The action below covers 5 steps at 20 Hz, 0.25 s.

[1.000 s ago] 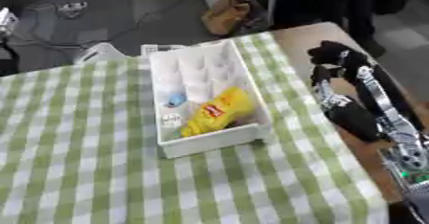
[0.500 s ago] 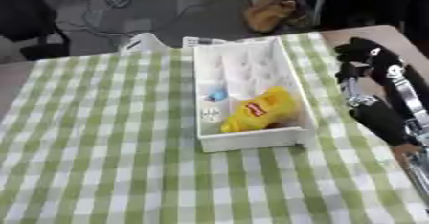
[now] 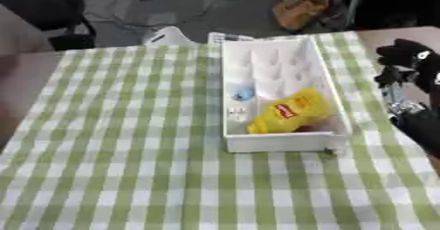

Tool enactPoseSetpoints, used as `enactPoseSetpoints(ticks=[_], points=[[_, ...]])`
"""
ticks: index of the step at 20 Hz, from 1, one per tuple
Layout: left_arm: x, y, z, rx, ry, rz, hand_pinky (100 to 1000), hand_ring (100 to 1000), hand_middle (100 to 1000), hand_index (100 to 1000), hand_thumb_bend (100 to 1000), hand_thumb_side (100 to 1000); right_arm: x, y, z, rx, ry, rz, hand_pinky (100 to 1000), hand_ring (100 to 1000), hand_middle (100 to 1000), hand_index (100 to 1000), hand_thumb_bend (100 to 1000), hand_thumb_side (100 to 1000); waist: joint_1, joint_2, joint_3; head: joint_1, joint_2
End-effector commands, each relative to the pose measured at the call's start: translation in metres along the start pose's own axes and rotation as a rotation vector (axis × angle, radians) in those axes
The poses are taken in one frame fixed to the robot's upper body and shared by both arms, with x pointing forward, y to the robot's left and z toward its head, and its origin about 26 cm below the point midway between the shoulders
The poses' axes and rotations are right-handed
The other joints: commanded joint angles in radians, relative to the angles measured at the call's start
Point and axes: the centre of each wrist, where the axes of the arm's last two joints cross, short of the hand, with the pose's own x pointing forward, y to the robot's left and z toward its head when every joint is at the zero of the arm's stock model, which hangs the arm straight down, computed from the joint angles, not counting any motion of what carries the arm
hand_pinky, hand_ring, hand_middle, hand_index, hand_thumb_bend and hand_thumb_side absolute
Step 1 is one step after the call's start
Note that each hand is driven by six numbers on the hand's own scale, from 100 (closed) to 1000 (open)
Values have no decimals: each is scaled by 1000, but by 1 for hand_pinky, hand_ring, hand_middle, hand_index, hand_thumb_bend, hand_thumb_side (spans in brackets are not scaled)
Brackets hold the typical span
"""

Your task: Pick up objects on the table and place them in the box.

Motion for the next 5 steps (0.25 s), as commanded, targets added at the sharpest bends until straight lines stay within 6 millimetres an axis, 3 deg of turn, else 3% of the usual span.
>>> enactPoseSetpoints(ticks=[1,5], points=[[2,2,-2,41,-27,54,857,808,735,809,186,1000,5,-8,-1,-13,-21,16,713,833,790,934,100,581,-19,-28,4,5,7],[-3,-1,-1,72,-15,150,857,805,731,808,181,1000,7,-8,2,-14,-24,16,713,833,791,934,100,581,-20,-27,5,4,8]])
